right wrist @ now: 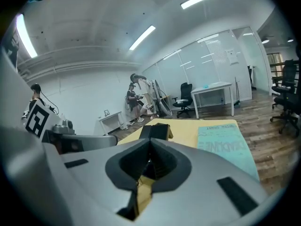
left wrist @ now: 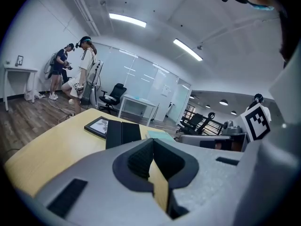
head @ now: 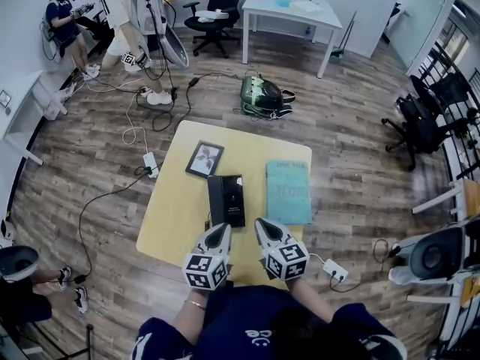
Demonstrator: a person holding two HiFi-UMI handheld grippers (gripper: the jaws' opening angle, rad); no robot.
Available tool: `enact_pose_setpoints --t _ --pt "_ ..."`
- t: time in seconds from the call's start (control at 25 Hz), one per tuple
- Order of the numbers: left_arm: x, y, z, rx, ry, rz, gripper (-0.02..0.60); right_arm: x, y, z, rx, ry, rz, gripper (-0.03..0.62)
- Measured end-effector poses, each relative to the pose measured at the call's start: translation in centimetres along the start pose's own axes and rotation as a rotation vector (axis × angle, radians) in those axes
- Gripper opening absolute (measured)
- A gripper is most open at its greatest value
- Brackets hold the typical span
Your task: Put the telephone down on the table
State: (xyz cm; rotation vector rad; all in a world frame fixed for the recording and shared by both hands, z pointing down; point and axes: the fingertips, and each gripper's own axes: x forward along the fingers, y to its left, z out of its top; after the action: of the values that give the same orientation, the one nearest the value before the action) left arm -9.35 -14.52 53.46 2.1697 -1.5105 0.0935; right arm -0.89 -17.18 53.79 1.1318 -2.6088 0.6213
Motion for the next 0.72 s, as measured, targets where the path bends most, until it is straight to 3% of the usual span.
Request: enact_pose_setpoints --t 0.72 --pt "1.8 0.1 0.6 0.006 0.0 0.036 0.005 1.0 -1.7 0.0 -0.07 0.041 -0.031 0.008"
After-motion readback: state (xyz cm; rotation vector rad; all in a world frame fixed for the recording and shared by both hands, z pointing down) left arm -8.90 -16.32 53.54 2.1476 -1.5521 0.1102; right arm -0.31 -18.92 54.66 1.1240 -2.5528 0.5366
